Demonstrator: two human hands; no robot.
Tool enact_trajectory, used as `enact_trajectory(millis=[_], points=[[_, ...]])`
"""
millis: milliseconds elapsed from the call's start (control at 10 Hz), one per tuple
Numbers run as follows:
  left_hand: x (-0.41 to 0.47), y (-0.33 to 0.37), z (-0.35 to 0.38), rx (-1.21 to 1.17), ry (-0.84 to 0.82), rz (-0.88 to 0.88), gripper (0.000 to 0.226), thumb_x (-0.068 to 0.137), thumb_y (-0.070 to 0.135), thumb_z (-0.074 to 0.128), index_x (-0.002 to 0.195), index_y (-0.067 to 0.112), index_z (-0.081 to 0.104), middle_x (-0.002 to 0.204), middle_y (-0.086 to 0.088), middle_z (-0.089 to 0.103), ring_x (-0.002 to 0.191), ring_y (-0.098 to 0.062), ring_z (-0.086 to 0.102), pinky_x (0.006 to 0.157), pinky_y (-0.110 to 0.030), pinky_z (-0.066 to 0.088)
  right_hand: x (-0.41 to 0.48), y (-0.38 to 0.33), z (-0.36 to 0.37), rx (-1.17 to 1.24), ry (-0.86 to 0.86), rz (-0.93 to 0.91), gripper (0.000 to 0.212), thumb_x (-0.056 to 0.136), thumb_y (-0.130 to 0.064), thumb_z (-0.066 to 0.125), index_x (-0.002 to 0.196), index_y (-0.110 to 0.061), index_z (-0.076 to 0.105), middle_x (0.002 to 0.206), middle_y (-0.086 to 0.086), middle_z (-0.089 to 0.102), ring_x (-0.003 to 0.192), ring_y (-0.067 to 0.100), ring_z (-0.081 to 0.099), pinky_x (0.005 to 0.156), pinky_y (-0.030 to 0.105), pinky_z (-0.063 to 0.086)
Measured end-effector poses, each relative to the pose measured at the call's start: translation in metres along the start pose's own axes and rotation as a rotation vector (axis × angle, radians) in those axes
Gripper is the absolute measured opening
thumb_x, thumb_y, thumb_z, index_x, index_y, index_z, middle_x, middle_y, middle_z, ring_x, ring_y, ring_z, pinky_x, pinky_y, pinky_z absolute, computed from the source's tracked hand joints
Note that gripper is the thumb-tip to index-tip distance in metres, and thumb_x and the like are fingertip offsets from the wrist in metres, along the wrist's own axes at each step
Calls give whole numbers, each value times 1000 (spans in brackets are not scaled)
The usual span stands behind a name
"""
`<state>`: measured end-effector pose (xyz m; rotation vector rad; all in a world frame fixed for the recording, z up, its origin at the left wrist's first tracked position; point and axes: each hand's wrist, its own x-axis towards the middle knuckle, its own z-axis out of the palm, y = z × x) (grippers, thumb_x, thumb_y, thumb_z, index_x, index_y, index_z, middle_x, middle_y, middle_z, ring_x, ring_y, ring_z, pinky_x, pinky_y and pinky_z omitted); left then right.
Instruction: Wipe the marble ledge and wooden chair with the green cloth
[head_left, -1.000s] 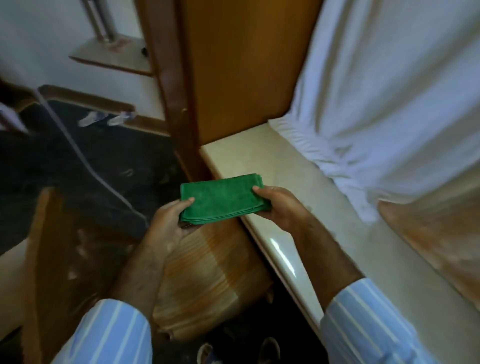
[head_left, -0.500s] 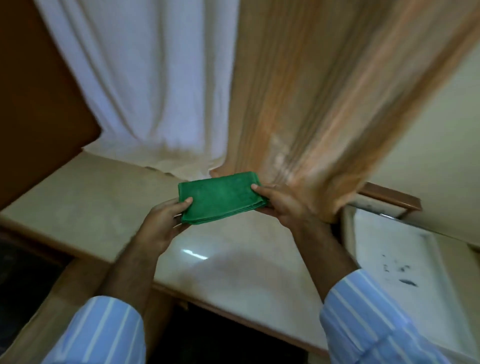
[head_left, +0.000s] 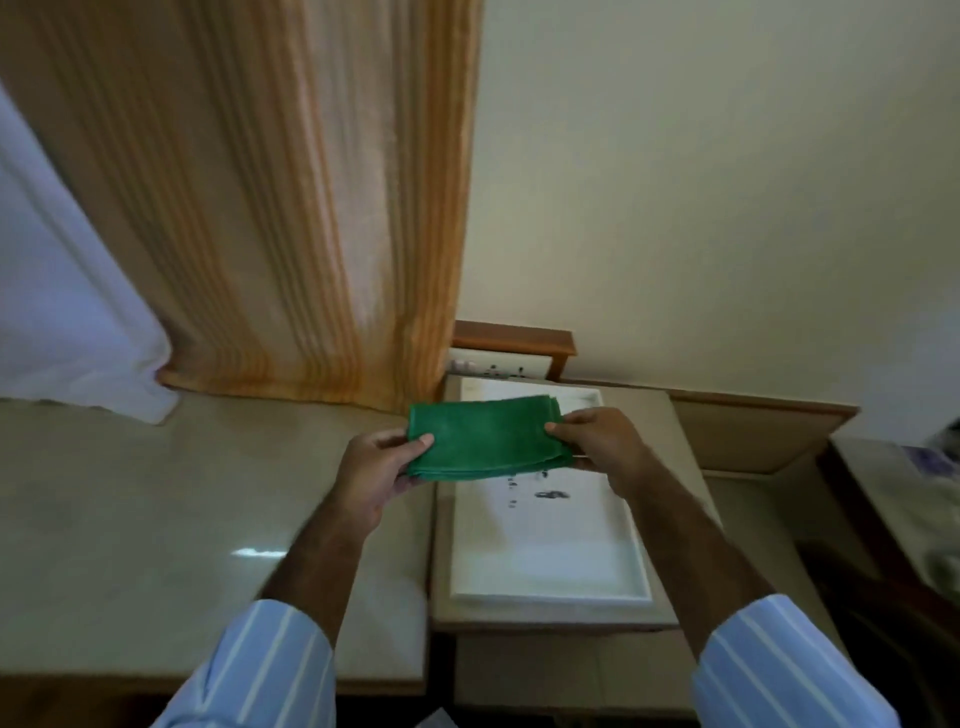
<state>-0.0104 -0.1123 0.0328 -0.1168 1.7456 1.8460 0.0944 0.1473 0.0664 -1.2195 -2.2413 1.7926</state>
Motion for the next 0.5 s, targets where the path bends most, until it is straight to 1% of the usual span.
enact_trajectory(millis=[100, 200, 300, 400, 500], points=[[3, -23, 37, 173, 25, 3, 18, 87, 10, 77, 102, 1, 74, 101, -20, 77, 75, -23, 76, 60, -29, 63, 9, 35, -30, -221, 83, -8, 8, 87, -16, 85, 86, -14, 77, 102, 19, 81, 90, 30, 81, 84, 43, 68], [7, -43, 55, 459, 37, 63, 21, 83, 17, 82, 99, 6, 76, 95, -12, 79, 79, -22, 77, 70, -40, 65, 15, 65, -42, -362, 61, 60, 20, 87, -23, 85, 98, -7, 81, 99, 16, 82, 91, 31, 80, 90, 45, 66], [9, -54, 65, 786, 45, 140, 21, 79, 27, 85, 91, 11, 77, 85, -2, 77, 77, -16, 75, 72, -36, 64, 17, 85, -44, -543, 47, 63, 31, 88, -32, 84, 106, -7, 83, 92, 7, 79, 77, 17, 73, 77, 27, 61], [13, -64, 69, 999, 26, 132, 24, 79, 35, 84, 88, 14, 75, 84, -2, 77, 73, -13, 72, 70, -34, 62, 17, 99, -36, -614, 40, 61, 34, 87, -32, 85, 109, -6, 81, 107, 11, 81, 93, 22, 76, 88, 33, 63], [15, -60, 76, 1170, 59, 164, 46, 77, 41, 83, 111, 16, 66, 106, -3, 73, 89, -16, 69, 79, -34, 60, 12, 97, -33, -748, 100, 48, 40, 90, -40, 81, 116, -10, 74, 118, 9, 75, 107, 25, 75, 93, 37, 62]])
